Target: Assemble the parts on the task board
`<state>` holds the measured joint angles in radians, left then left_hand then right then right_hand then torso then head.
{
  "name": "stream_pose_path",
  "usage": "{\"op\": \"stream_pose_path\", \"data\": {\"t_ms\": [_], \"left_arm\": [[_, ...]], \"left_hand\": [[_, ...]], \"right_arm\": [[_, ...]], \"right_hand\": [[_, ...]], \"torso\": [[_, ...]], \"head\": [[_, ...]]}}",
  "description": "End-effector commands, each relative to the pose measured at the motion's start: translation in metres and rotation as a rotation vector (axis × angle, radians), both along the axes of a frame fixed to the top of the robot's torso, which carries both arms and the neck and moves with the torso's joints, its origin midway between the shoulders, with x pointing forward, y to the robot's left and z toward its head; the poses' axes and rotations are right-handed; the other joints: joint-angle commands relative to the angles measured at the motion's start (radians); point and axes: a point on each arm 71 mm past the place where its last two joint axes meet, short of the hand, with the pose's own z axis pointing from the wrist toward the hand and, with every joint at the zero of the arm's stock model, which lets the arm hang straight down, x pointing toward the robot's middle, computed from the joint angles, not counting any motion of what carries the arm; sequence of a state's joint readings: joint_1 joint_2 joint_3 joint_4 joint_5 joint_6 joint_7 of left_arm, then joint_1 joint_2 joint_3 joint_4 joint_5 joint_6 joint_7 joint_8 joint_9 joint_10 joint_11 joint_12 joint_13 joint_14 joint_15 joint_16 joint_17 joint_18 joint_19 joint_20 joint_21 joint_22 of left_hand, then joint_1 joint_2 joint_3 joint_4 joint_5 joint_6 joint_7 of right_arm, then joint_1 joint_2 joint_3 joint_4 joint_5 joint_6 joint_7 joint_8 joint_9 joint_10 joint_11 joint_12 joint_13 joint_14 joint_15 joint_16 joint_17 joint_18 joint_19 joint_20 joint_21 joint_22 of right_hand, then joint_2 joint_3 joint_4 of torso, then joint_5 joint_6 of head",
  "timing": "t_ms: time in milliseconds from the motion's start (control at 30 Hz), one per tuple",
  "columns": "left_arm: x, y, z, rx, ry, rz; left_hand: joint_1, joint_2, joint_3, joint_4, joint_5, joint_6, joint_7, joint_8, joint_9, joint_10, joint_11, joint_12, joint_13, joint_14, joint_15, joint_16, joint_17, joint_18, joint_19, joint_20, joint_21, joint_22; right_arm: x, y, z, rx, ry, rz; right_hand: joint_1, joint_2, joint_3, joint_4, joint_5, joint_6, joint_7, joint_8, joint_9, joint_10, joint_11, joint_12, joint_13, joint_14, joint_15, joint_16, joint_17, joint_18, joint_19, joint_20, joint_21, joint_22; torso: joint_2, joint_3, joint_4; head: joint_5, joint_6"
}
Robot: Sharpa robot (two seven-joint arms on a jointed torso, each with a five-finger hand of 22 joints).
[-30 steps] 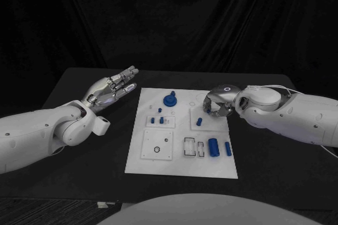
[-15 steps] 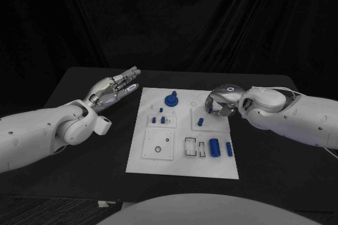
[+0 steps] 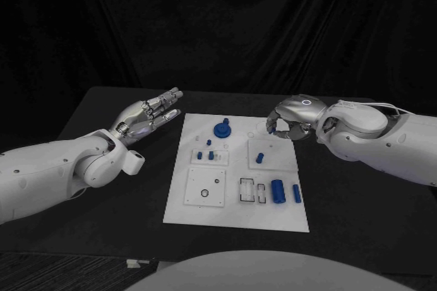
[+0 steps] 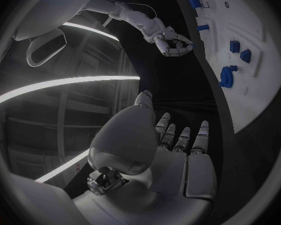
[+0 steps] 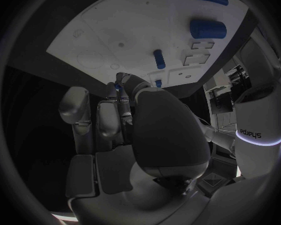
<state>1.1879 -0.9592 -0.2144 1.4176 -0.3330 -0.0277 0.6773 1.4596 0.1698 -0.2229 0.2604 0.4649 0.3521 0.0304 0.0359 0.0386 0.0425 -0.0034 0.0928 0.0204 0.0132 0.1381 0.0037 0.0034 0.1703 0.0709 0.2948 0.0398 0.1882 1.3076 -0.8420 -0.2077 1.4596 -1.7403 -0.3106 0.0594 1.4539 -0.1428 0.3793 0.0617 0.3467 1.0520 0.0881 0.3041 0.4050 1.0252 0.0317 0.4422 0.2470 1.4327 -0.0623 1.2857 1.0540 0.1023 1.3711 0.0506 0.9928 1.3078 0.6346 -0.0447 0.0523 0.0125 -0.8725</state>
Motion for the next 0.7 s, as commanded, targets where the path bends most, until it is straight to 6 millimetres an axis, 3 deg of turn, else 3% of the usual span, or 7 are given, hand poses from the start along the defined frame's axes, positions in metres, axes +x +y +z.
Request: {"op": "stream_pose_path", "data": {"t_ms": [33,233,433,700], "left_arm": [[-0.003,-0.002,0.008,-0.091,-0.099,-0.035],[-0.004,-0.004,0.005,-0.094,-0.093,-0.04],[-0.005,-0.006,0.002,-0.098,-0.092,-0.042],[-0.005,-0.007,0.0,-0.099,-0.087,-0.045]], "left_hand": [[0.014,0.0,0.001,-0.006,0.005,0.002,0.005,0.004,0.001,0.003,0.005,0.006,0.001,0.001,0.007,0.001,0.001,0.007,0.007,-0.001,0.006,0.002],[0.016,0.001,0.002,-0.007,0.007,0.002,0.006,0.004,0.001,0.005,0.007,0.009,0.002,0.004,0.007,0.002,0.002,0.007,0.01,-0.001,0.007,0.004],[0.018,0.002,0.002,-0.008,0.009,0.007,0.008,0.004,0.001,0.008,0.009,0.013,0.003,0.004,0.006,0.002,0.002,0.007,0.012,-0.002,0.008,0.004],[0.02,0.003,0.002,-0.008,0.012,0.009,0.01,0.005,0.002,0.012,0.011,0.018,0.004,0.005,0.005,0.002,0.002,0.007,0.013,-0.002,0.008,0.001]], "right_arm": [[-0.008,0.008,0.01,0.014,-0.017,0.0],[-0.03,0.033,0.015,0.012,0.03,0.075],[-0.046,0.062,0.014,0.005,0.074,0.158],[-0.053,0.094,0.003,-0.009,0.117,0.224]], "right_hand": [[0.001,0.008,0.005,-0.004,-0.007,-0.005,0.005,0.002,0.0,0.006,0.005,-0.001,-0.002,-0.007,0.004,-0.006,-0.005,0.006,-0.005,-0.001,-0.008,0.118],[0.004,0.009,0.011,-0.007,-0.008,-0.013,0.01,-0.004,-0.001,0.01,0.008,-0.005,-0.005,-0.01,0.009,-0.015,-0.015,0.007,-0.009,0.002,-0.016,0.116],[0.011,0.01,0.019,-0.014,-0.005,-0.016,0.019,-0.012,-0.003,0.02,0.012,-0.011,-0.01,-0.012,0.026,-0.021,-0.021,0.007,-0.015,0.012,-0.028,0.114],[0.015,0.009,0.026,-0.021,0.001,-0.025,0.029,-0.026,-0.008,0.02,0.023,-0.022,-0.016,-0.016,0.038,-0.029,-0.031,0.01,-0.024,0.022,-0.049,0.11]], "torso": [[0.0,-0.0004,0.0008],[0.0,0.0001,0.0],[-0.002,-0.0019,-0.0005],[-0.002,0.0014,-0.0005]], "head": [[-0.001,0.0],[0.011,0.0],[0.037,0.0],[0.055,0.0]]}}
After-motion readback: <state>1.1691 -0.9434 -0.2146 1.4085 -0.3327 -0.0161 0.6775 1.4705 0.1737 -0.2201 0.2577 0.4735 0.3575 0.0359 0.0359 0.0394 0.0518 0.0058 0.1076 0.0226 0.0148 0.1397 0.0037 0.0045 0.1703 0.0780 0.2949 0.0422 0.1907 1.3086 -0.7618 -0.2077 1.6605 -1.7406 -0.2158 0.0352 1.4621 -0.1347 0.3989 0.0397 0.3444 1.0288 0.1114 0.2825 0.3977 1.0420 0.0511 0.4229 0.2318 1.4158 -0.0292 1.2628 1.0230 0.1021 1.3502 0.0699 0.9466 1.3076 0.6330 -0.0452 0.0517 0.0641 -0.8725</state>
